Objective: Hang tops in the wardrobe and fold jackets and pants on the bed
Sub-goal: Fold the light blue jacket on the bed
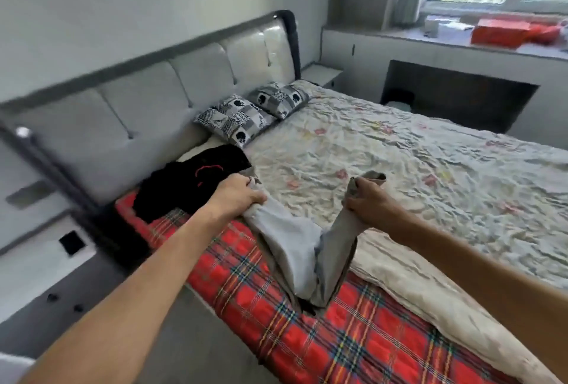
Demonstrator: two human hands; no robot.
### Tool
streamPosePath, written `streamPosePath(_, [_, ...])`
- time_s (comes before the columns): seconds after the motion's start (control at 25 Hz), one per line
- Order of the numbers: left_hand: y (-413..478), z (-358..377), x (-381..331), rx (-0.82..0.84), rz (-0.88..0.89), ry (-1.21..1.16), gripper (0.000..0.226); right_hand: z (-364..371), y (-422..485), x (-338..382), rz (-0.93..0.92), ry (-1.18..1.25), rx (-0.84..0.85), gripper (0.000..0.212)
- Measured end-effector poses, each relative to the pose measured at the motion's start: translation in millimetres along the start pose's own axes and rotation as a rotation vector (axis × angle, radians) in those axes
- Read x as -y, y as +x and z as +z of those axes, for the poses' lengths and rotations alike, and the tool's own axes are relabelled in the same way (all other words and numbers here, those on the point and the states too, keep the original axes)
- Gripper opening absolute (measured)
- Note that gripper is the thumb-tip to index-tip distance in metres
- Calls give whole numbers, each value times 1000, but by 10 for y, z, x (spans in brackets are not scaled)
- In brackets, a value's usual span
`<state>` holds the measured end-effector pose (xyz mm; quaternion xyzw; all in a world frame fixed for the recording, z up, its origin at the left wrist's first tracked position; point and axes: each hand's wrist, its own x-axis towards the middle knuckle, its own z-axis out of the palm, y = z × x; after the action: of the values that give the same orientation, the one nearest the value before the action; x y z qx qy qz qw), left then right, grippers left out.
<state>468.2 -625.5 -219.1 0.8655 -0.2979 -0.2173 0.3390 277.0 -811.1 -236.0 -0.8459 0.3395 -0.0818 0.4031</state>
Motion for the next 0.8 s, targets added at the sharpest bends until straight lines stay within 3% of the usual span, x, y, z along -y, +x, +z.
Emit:
streamPosePath(0.12, [-571, -626, 137, -223, -102, -103, 17, 230, 160, 784, -231, 28, 208, 6])
streamPosePath(0.2, [-949, -942, 219, -321, -179, -135, 12, 415, 128, 1246, -368, 41, 254, 21])
streamPosePath(0.32, [-1773, -1482, 424, -534, -332, -189, 10, 817, -144, 2097, -560, 134, 516, 37])
streamPosePath(0.6, [-4019, -2313, 807, -990, -632, -321, 9, 2074, -1300, 3741, -838, 188, 976, 20])
streamPosePath(0.8, [-5551, -2571, 1009, -1320, -842, -315, 22, 2931, -2533, 4708, -1025, 171, 1302, 15])
